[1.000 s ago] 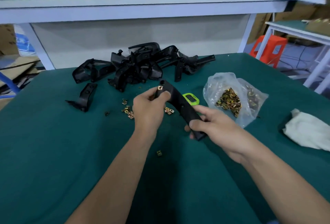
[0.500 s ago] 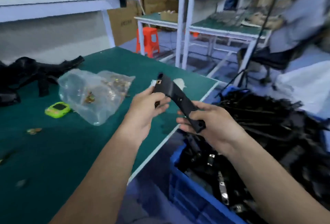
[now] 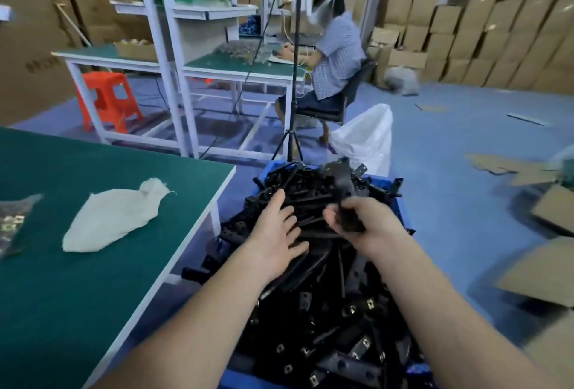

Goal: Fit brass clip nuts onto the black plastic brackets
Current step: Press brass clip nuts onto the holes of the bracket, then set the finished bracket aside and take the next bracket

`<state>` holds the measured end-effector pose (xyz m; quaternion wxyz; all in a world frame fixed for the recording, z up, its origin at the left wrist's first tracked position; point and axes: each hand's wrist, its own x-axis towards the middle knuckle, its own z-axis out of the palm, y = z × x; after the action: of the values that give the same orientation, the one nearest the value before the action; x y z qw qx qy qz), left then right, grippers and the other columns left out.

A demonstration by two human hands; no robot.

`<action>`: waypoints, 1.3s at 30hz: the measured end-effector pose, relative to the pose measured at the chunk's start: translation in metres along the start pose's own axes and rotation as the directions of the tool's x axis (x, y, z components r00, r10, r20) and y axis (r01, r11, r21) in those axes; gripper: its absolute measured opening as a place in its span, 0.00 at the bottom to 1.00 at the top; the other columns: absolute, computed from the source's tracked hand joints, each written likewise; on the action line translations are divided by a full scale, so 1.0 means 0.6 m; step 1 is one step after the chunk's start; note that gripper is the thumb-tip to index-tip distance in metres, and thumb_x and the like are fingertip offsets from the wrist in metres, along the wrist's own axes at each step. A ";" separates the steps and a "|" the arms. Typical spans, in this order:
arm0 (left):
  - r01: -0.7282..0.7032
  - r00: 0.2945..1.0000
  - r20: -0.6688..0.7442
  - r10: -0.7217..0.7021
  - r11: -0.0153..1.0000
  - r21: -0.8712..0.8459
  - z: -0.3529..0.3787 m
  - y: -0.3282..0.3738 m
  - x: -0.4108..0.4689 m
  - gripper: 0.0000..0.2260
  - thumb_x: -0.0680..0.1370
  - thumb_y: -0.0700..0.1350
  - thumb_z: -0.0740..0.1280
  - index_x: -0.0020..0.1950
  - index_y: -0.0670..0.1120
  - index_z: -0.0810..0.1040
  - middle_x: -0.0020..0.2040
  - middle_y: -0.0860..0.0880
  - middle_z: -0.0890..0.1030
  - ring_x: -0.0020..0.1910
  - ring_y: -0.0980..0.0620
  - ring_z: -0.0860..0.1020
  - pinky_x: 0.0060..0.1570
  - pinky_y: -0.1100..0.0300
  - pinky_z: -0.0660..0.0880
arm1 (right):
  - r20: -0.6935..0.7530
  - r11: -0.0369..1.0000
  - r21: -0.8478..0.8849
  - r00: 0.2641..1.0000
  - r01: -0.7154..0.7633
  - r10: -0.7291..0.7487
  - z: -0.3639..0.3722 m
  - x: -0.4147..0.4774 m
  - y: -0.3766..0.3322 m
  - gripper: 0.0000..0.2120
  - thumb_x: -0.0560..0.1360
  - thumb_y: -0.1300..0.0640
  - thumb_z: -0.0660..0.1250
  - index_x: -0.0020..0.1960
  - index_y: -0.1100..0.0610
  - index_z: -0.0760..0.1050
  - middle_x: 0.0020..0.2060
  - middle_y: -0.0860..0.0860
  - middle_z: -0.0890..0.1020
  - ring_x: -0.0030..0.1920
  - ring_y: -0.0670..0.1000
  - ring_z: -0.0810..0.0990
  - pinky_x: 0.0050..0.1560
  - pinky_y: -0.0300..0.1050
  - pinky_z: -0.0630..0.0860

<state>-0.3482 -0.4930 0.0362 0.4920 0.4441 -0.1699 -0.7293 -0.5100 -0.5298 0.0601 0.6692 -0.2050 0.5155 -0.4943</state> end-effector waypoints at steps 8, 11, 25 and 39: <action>-0.073 0.981 -0.181 0.075 0.997 0.018 -0.022 0.009 0.014 0.32 0.79 0.66 0.64 0.80 0.54 0.65 0.79 0.46 0.67 0.76 0.46 0.69 0.66 0.46 0.69 | 0.210 0.859 -0.504 0.952 -0.090 0.224 0.039 0.066 0.066 0.29 0.82 0.36 0.58 0.59 0.61 0.81 0.54 0.58 0.86 0.53 0.57 0.83 0.60 0.56 0.79; -0.104 0.971 -0.212 0.113 0.993 0.052 -0.043 0.020 0.017 0.19 0.78 0.66 0.66 0.58 0.53 0.79 0.64 0.47 0.80 0.60 0.48 0.79 0.56 0.51 0.73 | 0.255 0.843 -0.537 0.958 0.025 0.134 0.083 0.030 0.112 0.17 0.81 0.47 0.65 0.45 0.57 0.87 0.45 0.56 0.87 0.43 0.52 0.84 0.47 0.48 0.82; -0.366 0.627 -0.243 0.740 0.556 0.746 -0.129 0.129 -0.151 0.14 0.76 0.63 0.57 0.43 0.62 0.80 0.42 0.57 0.84 0.49 0.53 0.81 0.51 0.51 0.76 | 0.555 0.968 -0.223 0.831 0.118 0.027 0.303 -0.144 0.146 0.13 0.83 0.63 0.56 0.47 0.61 0.79 0.41 0.55 0.82 0.48 0.53 0.80 0.47 0.46 0.75; -0.003 -0.140 -0.447 0.884 0.451 0.893 -0.438 0.187 -0.496 0.15 0.83 0.48 0.58 0.48 0.51 0.85 0.47 0.52 0.85 0.50 0.47 0.79 0.52 0.53 0.74 | 0.836 0.920 -0.389 0.437 0.043 0.333 0.603 -0.402 0.421 0.20 0.80 0.65 0.58 0.36 0.57 0.83 0.39 0.55 0.85 0.42 0.53 0.84 0.39 0.45 0.80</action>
<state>-0.0340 -0.2364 0.1121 0.5211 0.8182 -0.2049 0.1307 -0.0684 -0.2967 0.1186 0.8308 -0.5034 0.1834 -0.1509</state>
